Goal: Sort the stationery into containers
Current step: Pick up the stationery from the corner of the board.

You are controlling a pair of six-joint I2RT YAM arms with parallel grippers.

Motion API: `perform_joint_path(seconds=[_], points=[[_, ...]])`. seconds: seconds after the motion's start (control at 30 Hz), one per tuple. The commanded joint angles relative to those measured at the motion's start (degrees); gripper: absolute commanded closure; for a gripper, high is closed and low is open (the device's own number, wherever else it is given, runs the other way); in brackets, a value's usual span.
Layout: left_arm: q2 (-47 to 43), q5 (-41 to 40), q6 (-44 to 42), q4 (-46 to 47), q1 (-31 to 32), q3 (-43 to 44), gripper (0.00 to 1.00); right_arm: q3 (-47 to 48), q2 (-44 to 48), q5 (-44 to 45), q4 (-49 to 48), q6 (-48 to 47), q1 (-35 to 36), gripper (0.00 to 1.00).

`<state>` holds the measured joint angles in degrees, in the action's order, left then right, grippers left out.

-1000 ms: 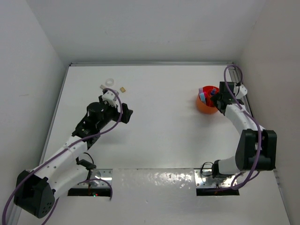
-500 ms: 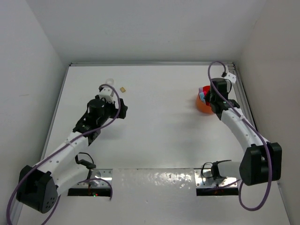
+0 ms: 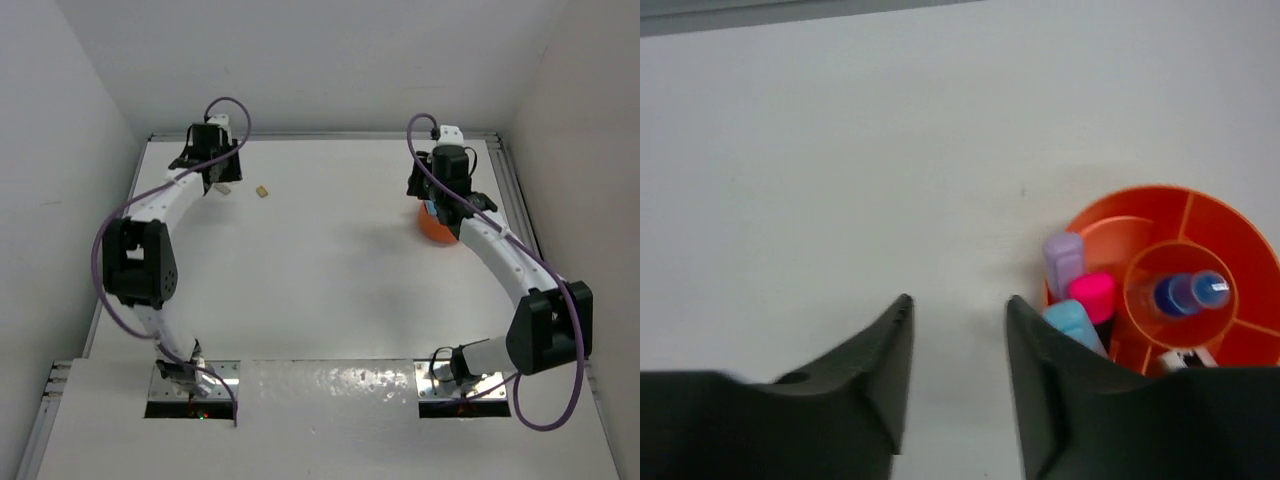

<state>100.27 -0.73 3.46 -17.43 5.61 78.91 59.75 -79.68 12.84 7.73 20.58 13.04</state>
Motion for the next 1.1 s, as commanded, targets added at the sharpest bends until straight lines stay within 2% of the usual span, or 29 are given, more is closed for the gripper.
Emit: perform_joint_path(seconds=[0.0,0.03,0.1,0.17,0.23,0.3,0.47,0.73,0.97,1.0,1.07], points=[[9.5,-5.4,-2.2,-2.5,-1.5,9.7,0.76,4.1,-3.1,-5.5,-3.5,-2.2,0.4,0.65],[11.9,-6.1,-3.2,-2.7,-1.9,12.2,0.91,5.9,-4.1,-6.9,-3.2,-1.7,0.4,0.8],[19.2,-7.2,-5.5,-3.0,-2.4,19.6,0.93,8.0,-6.7,-8.4,-2.3,-1.3,0.3,0.83],[25.6,-6.3,-6.6,-3.9,-3.6,26.2,0.89,12.2,-9.0,-10.8,-1.0,-1.2,0.6,0.79],[29.0,-5.8,-6.5,-4.0,-4.5,29.5,0.8,14.0,-10.4,-12.0,0.4,-0.6,0.7,0.78],[32.6,-7.4,-6.1,-3.6,-5.1,32.8,0.78,15.9,-12.2,-12.6,0.8,-0.6,0.8,0.78],[35.2,-9.0,-7.7,2.0,-5.5,32.5,0.76,19.0,-15.5,-12.5,1.3,0.5,0.8,0.78],[38.2,-8.0,-9.2,3.4,-5.1,32.2,0.76,20.1,-17.8,-14.3,0.9,3.1,0.8,0.78],[40.9,-4.7,-9.0,5.6,-5.5,33.8,0.96,23.3,-18.6,-12.9,0.4,2.7,1.6,0.77],[40.7,-4.0,-9.5,6.1,-5.6,33.7,1.0,24.4,-18.8,-12.9,1.6,0.7,1.9,0.76],[38.9,0.1,-13.0,8.1,-4.9,33.6,1.0,27.9,-20.1,-13.5,3.3,-1.7,2.4,0.69]])
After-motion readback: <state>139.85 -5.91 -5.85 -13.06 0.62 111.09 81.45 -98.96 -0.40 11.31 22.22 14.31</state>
